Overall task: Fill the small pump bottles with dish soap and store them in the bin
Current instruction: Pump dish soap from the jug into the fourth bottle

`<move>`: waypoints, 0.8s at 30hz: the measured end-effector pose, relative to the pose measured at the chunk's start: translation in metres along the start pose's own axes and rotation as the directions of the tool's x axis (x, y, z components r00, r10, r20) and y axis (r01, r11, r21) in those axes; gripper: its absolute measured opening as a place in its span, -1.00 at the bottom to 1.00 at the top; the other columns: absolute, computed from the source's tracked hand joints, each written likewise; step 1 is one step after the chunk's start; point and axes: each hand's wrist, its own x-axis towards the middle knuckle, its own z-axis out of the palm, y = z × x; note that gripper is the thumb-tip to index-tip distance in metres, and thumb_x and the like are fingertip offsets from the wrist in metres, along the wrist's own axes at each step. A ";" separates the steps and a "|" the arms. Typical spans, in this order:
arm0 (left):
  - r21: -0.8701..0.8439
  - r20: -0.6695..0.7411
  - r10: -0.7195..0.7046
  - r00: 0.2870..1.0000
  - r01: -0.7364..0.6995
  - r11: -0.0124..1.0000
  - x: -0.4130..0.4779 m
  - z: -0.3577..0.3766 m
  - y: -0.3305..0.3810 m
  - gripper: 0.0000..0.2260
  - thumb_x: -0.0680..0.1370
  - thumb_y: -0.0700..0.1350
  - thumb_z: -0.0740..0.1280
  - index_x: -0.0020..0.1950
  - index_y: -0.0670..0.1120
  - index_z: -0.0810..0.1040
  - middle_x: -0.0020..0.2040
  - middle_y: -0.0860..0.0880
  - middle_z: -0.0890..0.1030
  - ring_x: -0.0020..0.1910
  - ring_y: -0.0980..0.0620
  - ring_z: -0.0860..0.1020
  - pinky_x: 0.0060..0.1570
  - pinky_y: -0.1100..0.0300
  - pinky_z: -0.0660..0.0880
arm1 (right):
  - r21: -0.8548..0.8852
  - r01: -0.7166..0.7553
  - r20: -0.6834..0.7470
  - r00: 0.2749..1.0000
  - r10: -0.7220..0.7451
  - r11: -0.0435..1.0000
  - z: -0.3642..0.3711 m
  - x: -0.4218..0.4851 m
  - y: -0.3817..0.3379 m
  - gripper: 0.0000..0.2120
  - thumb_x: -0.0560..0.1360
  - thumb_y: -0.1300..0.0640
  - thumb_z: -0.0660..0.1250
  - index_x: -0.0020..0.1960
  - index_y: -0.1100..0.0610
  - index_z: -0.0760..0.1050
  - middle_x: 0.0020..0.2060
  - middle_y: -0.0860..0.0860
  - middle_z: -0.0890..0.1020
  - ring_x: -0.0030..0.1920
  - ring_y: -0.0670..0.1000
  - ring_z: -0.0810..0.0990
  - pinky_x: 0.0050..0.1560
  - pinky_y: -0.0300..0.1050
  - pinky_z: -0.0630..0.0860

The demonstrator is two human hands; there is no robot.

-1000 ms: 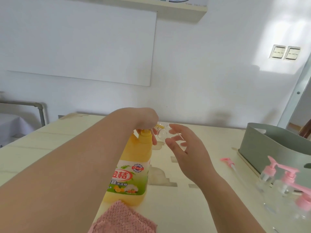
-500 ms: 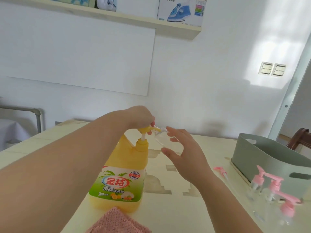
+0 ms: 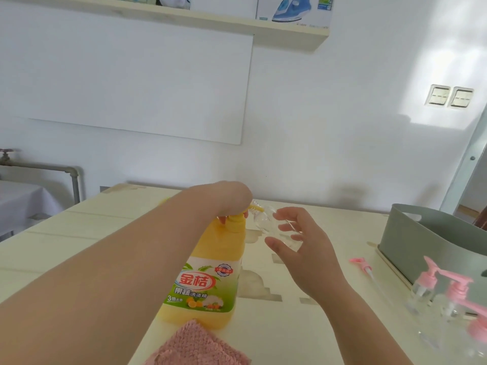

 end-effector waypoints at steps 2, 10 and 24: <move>-0.029 -0.080 0.033 0.996 -0.035 0.999 -0.001 0.002 0.000 -0.75 0.64 -0.12 0.04 -0.06 -0.15 0.48 -0.16 -0.05 0.50 -0.11 -0.05 0.43 -0.05 0.12 0.40 | -0.003 -0.006 -0.010 1.000 0.006 1.000 0.001 -0.001 0.001 -0.65 0.44 0.07 0.45 0.03 -0.28 0.38 0.06 -0.41 0.52 0.07 -0.29 0.52 0.08 -0.15 0.48; -0.392 -0.421 0.163 0.892 -0.341 0.855 -0.015 -0.006 -0.013 -0.75 0.58 0.03 0.24 -0.23 -0.03 0.57 -0.30 0.08 0.57 -0.29 0.11 0.51 -0.31 0.28 0.35 | 0.033 0.012 -0.027 1.000 -0.011 0.999 -0.006 0.000 -0.011 -0.66 0.44 0.06 0.46 0.05 -0.28 0.42 0.05 -0.34 0.56 0.07 -0.32 0.51 0.06 -0.32 0.42; -0.438 -0.477 0.145 0.867 -0.378 0.816 -0.035 0.011 -0.043 -0.79 0.48 0.20 0.30 -0.03 0.16 0.66 -0.11 0.20 0.65 -0.04 0.20 0.58 -0.02 0.18 0.47 | 0.173 0.042 -0.077 0.997 -0.029 0.984 -0.005 -0.007 -0.005 -0.63 0.42 0.13 0.49 0.08 -0.24 0.48 -0.01 -0.41 0.58 0.04 -0.27 0.57 -0.01 -0.38 0.46</move>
